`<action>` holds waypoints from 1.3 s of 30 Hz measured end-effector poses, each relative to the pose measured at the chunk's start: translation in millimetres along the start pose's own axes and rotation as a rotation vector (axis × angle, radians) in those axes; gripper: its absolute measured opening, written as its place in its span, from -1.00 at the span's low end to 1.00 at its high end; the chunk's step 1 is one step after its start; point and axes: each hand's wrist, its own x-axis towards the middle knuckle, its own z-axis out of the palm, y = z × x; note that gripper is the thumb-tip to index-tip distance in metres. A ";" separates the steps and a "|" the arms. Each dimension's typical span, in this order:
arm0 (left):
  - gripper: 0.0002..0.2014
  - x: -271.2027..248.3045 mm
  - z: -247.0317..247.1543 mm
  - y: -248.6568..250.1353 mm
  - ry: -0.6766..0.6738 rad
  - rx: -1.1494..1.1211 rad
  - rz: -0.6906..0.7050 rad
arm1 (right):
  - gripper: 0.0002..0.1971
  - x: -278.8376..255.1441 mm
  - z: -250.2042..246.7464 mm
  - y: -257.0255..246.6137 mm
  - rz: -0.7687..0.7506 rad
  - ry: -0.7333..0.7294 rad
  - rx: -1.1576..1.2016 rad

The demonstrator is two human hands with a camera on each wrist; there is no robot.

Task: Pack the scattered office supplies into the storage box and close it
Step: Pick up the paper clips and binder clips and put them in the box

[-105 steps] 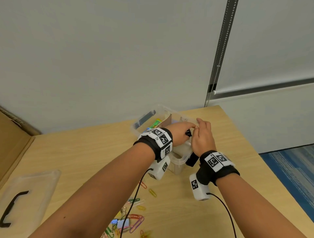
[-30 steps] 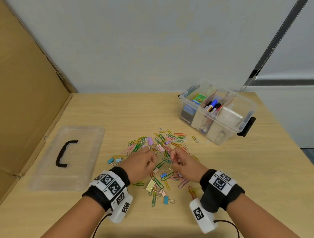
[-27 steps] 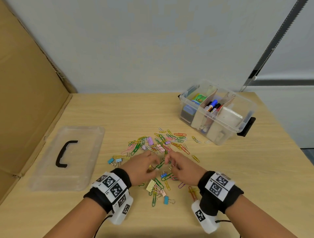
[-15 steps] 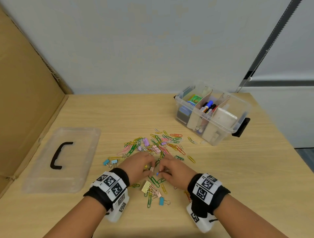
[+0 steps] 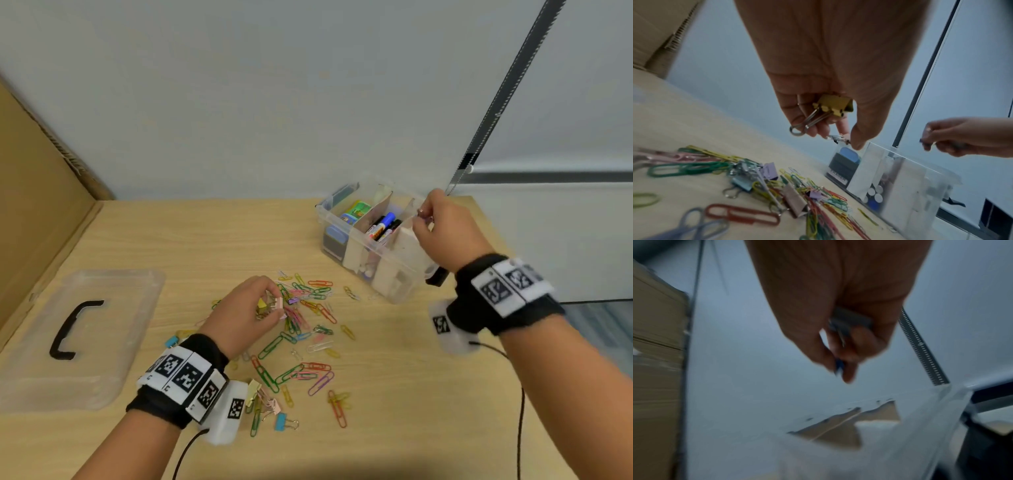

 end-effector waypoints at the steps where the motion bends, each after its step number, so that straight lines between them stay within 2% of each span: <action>1: -0.85 1.8 1.3 3.0 0.000 -0.010 -0.011 | -0.95 14.0 -1.2 8.1 0.038 -0.083 -0.122; 3: -0.85 3.5 4.8 9.2 -0.005 -0.004 -0.019 | -0.97 38.0 0.7 19.0 0.074 -0.234 -0.345; 5: -0.85 3.4 8.0 14.8 -0.002 0.036 -0.008 | -0.94 53.9 5.0 23.7 0.085 -0.343 -0.424; 8: -0.86 1.3 11.0 21.3 -0.004 0.057 0.003 | -0.73 67.9 9.2 28.9 0.174 -0.426 -0.314; 10: -0.86 -1.3 13.1 22.6 -0.001 0.058 0.015 | -0.66 70.0 7.7 31.2 0.207 -0.446 -0.274; 13: -0.86 -6.7 15.5 23.0 0.013 0.086 0.027 | -0.71 59.6 3.8 36.2 0.193 -0.364 -0.183; 15: -0.86 -8.5 14.9 25.6 0.035 0.104 0.029 | -0.69 44.1 4.4 47.2 0.147 -0.202 -0.081; 17: -0.86 -5.4 11.7 35.7 0.053 0.101 0.042 | -0.64 23.7 11.6 63.1 0.095 -0.048 -0.112; 19: -0.86 5.5 8.1 55.1 0.065 0.103 0.082 | -0.53 5.2 25.1 80.7 0.103 -0.018 -0.142; 21: -0.84 24.5 7.7 83.8 0.078 0.143 0.144 | -0.45 -6.7 38.2 91.5 0.137 -0.034 -0.043; 26: -0.79 102.3 29.3 165.8 0.090 0.347 0.336 | -0.44 -11.5 52.2 94.7 0.129 0.021 0.126; 30: -0.72 169.0 60.0 212.9 0.012 0.714 0.414 | -0.43 -14.0 54.3 96.3 0.114 0.029 0.156; 32: -0.69 189.4 70.8 227.9 -0.036 0.808 0.457 | -0.42 -13.1 54.0 97.0 0.121 0.021 0.166; 35: -0.66 209.1 84.5 237.7 -0.150 0.783 0.441 | -0.42 -12.3 54.2 99.1 0.095 0.031 0.173; 39: -0.64 221.7 96.4 235.2 -0.359 0.643 0.263 | -0.43 -12.7 54.2 98.9 0.075 0.045 0.176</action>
